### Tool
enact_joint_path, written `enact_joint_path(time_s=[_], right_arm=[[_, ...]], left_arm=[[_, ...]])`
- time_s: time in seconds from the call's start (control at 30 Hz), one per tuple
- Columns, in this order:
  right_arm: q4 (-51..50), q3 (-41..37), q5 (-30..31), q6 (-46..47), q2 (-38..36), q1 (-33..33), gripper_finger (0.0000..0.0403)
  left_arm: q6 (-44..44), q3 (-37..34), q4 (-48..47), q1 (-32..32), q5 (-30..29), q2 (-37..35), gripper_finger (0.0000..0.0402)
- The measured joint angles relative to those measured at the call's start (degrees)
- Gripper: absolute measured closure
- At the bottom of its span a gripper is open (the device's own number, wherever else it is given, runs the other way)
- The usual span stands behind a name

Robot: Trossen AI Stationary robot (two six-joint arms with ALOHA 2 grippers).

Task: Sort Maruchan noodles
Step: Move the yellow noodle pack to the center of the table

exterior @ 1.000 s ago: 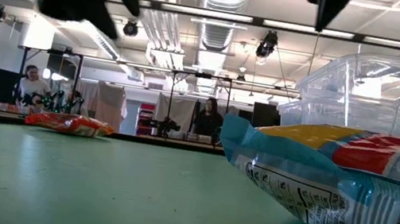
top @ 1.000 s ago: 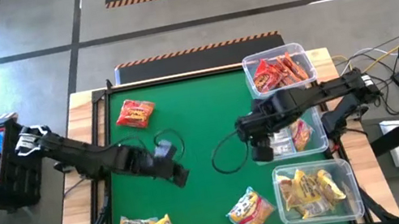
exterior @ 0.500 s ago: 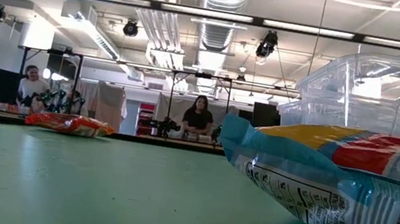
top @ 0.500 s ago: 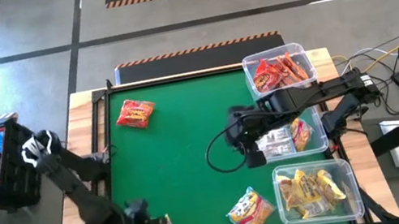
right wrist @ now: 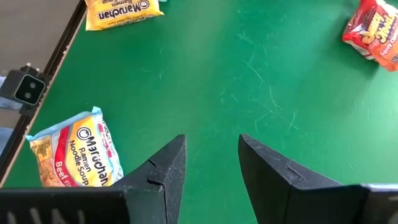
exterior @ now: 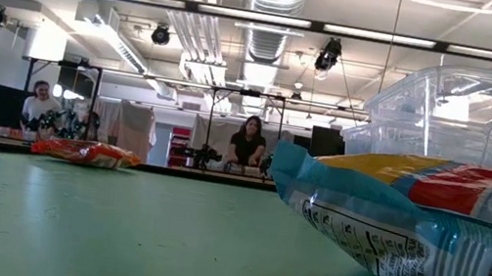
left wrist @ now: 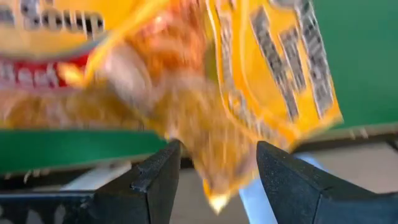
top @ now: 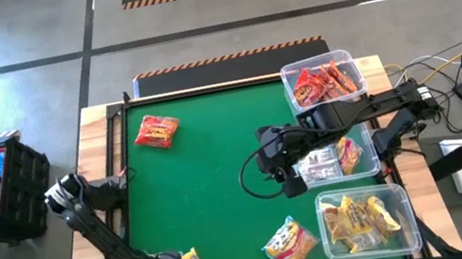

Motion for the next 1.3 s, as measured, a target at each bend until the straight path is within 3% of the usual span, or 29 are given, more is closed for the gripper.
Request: enact_joint_path(time_s=[0.27,0.67,0.77,0.93,1.3], right_arm=[[-0.46,-0.02,0.00,0.44,0.00,0.00,0.0266],[-2.53,-0.21,-0.06,4.46,0.09,0.00,0.0266],[-0.23,-1.53,-0.04,7.56,0.09,0.00,0.0266],[10.96,-8.25,-0.11,14.90,0.11,-0.15,0.0266],[48.27,-29.45,0.61,30.54,0.11,-3.28,0.0266]], left_arm=[[5.02,-5.80,0.73,7.37,-4.19,0.31,0.0208],[32.10,-8.24,0.24,27.98,-19.55,0.43,0.0208],[38.74,-8.36,1.50,32.07,-20.32,0.30,0.0208],[49.45,-8.56,6.15,34.61,-19.97,-1.59,0.0208],[58.47,-9.43,3.15,34.10,-19.68,-12.34,0.0208]])
